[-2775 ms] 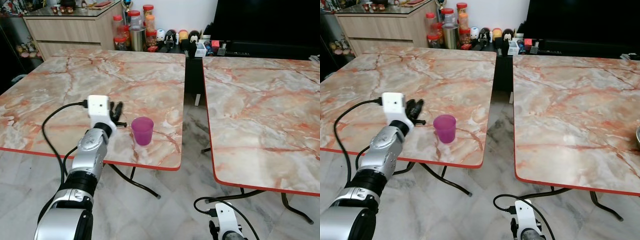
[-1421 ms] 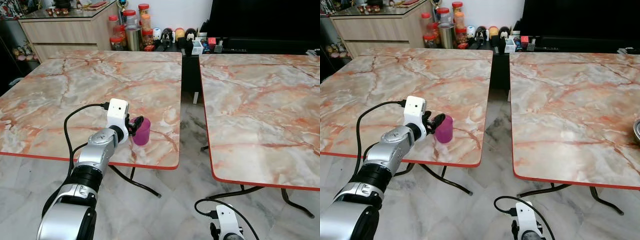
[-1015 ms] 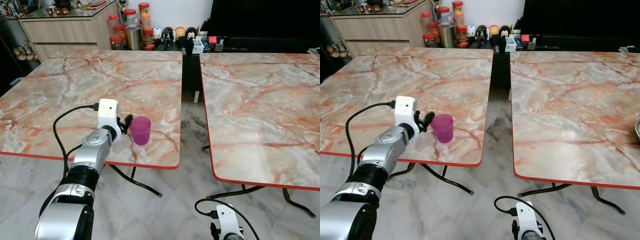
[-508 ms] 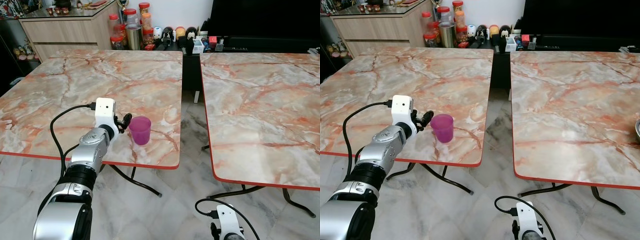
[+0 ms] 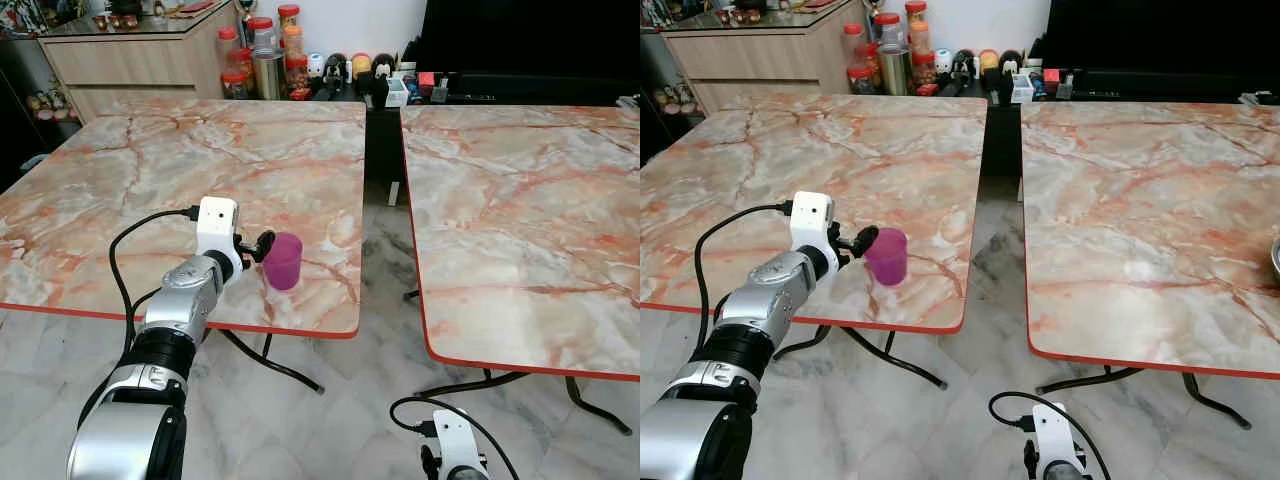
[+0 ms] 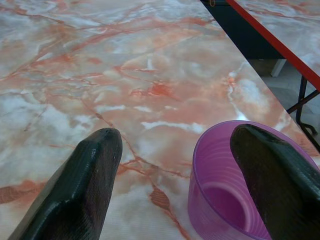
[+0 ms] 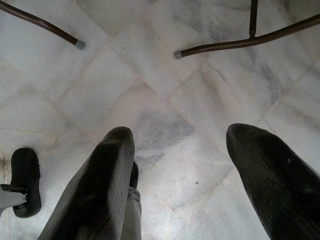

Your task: Setting the table

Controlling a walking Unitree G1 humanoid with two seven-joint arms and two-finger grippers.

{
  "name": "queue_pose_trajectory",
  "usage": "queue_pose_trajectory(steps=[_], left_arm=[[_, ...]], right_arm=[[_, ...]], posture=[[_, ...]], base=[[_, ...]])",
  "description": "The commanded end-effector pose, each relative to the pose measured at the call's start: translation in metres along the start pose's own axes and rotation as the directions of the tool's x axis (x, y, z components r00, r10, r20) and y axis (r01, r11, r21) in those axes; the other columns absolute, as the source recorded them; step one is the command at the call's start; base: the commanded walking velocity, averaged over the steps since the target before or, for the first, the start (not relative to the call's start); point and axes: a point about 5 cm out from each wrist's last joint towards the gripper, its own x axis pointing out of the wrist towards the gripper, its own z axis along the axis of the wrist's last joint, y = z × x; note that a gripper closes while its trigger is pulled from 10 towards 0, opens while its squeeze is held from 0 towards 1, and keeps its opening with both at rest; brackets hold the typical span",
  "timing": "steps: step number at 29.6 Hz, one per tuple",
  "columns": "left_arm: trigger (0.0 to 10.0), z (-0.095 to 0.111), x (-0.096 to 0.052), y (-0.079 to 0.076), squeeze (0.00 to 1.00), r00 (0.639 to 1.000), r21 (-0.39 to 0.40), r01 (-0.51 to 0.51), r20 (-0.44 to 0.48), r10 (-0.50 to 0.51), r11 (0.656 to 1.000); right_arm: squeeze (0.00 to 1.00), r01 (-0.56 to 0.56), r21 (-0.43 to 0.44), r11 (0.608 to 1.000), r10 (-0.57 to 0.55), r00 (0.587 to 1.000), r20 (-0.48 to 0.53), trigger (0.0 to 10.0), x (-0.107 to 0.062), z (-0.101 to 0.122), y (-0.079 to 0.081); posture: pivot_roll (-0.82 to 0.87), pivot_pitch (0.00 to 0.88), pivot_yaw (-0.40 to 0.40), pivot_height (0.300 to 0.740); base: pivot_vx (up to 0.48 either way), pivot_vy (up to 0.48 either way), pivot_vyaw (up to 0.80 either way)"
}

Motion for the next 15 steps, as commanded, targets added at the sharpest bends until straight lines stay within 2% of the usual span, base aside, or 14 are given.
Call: queue_pose_trajectory(steps=[1,8,15], left_arm=[[10.0,0.0005,0.0021,-0.0002,0.0,1.0,0.005,0.001,-0.027,-0.001,1.0],[10.0,-0.0075,0.0023,-0.0014,0.0,0.995,0.032,0.018,-0.099,-0.015,0.999],[10.0,-0.0083,0.0029,-0.0029,0.0,0.994,0.033,0.028,-0.11,-0.024,0.999]], right_arm=[[0.0,0.006,0.015,1.0,-0.006,1.0,0.001,10.0,0.0,0.0001,0.0003],[0.0,0.009,0.02,1.0,-0.009,1.0,-0.002,10.0,-0.0002,-0.0009,0.0002],[0.0,0.007,0.024,1.0,-0.007,1.0,-0.002,10.0,-0.0002,-0.0009,0.0011]], posture=[[0.0,0.0,0.049,0.74],[0.0,0.0,0.055,0.74],[0.0,0.0,0.058,0.74]], base=[[0.0,0.0,0.0],[0.0,0.0,0.0],[0.0,0.0,0.0]])
